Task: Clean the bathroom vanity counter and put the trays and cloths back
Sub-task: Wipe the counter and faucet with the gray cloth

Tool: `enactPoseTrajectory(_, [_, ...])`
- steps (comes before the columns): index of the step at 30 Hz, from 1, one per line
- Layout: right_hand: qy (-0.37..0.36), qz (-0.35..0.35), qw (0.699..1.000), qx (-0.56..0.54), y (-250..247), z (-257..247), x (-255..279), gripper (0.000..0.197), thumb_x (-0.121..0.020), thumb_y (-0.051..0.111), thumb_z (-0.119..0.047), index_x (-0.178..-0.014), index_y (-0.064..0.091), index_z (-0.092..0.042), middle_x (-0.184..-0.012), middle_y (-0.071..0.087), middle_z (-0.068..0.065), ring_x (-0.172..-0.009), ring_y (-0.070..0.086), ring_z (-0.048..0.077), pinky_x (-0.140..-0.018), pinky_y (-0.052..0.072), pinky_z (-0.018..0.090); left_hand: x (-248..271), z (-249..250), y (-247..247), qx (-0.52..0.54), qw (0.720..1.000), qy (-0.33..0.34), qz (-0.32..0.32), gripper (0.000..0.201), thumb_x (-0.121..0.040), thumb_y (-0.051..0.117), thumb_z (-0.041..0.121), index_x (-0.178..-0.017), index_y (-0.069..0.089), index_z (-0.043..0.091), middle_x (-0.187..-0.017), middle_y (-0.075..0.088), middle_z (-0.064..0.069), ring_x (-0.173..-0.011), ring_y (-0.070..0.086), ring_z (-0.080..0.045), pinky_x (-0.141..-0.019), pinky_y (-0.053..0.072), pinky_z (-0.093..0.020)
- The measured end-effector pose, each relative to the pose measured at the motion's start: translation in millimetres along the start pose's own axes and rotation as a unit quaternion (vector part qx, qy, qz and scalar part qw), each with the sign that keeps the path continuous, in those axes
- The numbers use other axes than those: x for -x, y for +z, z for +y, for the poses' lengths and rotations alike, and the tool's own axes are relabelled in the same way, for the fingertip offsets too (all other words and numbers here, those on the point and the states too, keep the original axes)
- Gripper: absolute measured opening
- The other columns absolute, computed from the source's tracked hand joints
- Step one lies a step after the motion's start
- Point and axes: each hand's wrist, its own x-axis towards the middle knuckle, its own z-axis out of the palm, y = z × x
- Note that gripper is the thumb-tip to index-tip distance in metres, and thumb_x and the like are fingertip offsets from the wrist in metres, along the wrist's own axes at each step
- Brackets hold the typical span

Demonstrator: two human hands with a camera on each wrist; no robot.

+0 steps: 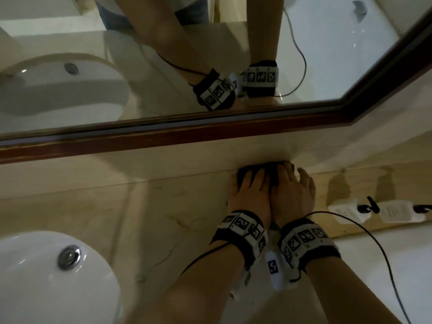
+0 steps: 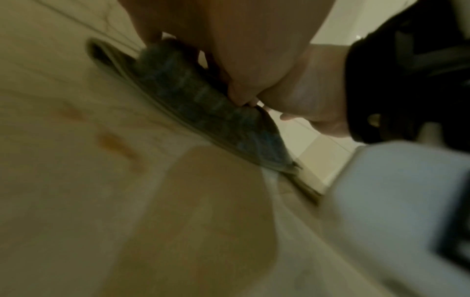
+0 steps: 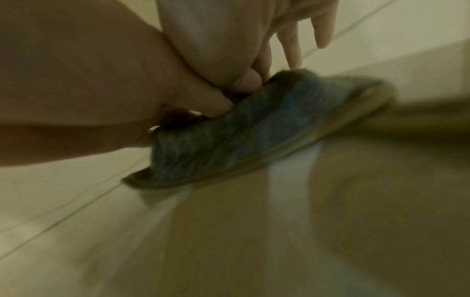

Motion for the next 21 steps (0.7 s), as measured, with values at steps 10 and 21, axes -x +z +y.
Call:
enactPoseTrajectory(10, [-0.065,-0.041,0.997,-0.02,5.8,-46.3,16.8,0.051,-0.097,0.038,-0.029,-0.147,0.035,-0.018,-0.156,0.027,0.004,-0.144,0.019,0.03,-0.117,0.016,0.045,31.4,-47.8,-3.6,0.001,0.999,-0.05,0.022,0.072,-0.095,0.039,0.048,-0.153,0.002,0.027,-0.16,0.0,0.007,-0.147,-0.004,-0.021,-0.108,-0.022,-0.04])
enactPoseTrajectory(21, [-0.02,0.015,1.0,0.003,-8.4,-11.3,-2.6,0.065,-0.076,0.023,-0.037,-0.12,0.063,-0.011,-0.13,0.058,0.01,-0.129,0.04,0.037,-0.106,0.033,0.049,12.8,-12.7,-0.4,0.062,0.996,-0.046,0.041,0.058,-0.099,0.031,0.036,-0.153,0.012,0.028,-0.159,0.007,0.009,-0.146,0.003,-0.019,-0.103,-0.025,-0.046])
